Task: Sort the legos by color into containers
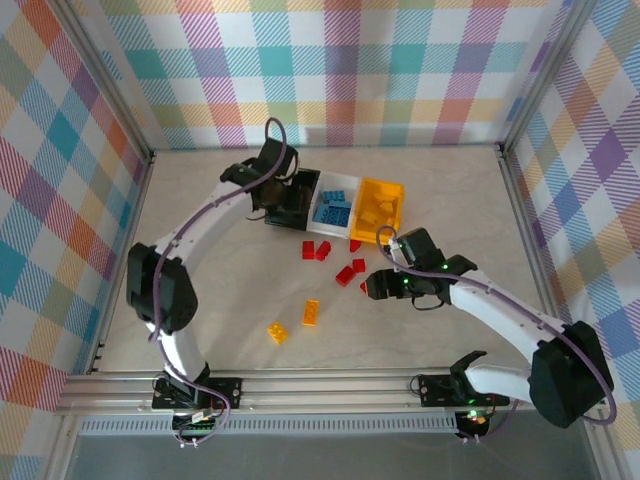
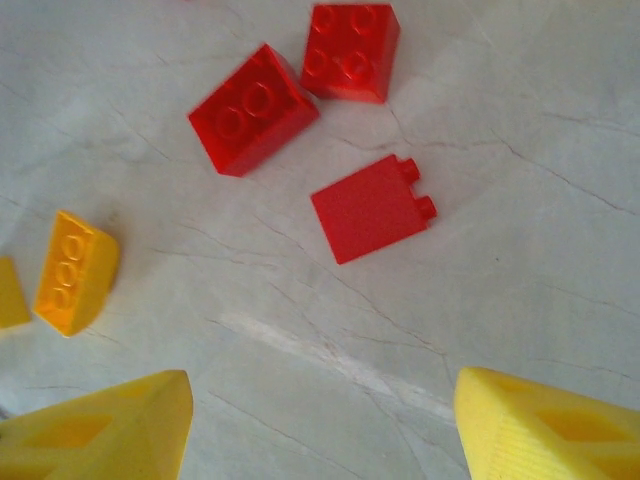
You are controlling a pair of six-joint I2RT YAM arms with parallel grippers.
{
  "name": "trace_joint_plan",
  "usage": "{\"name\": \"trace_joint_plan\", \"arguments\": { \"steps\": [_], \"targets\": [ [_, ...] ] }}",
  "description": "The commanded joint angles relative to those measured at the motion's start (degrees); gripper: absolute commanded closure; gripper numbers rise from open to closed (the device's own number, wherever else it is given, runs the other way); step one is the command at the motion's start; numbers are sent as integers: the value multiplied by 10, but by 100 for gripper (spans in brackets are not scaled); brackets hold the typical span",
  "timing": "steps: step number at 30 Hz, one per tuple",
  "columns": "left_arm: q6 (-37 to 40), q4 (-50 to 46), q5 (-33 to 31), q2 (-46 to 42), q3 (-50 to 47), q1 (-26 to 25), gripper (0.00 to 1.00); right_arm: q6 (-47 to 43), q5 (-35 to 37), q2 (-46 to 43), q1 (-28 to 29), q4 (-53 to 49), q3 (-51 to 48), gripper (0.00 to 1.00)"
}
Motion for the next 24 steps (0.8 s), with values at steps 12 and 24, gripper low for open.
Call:
{"name": "trace_joint_plan", "arguments": {
  "steps": [12, 24],
  "targets": [
    [-59, 48, 23, -187, -270, -20, 33, -57, -13, 135, 5, 25, 61, 27],
    [-54, 53, 25, -220, -313, -16, 30, -87, 25, 264, 20, -9, 150, 27]
  ]
}}
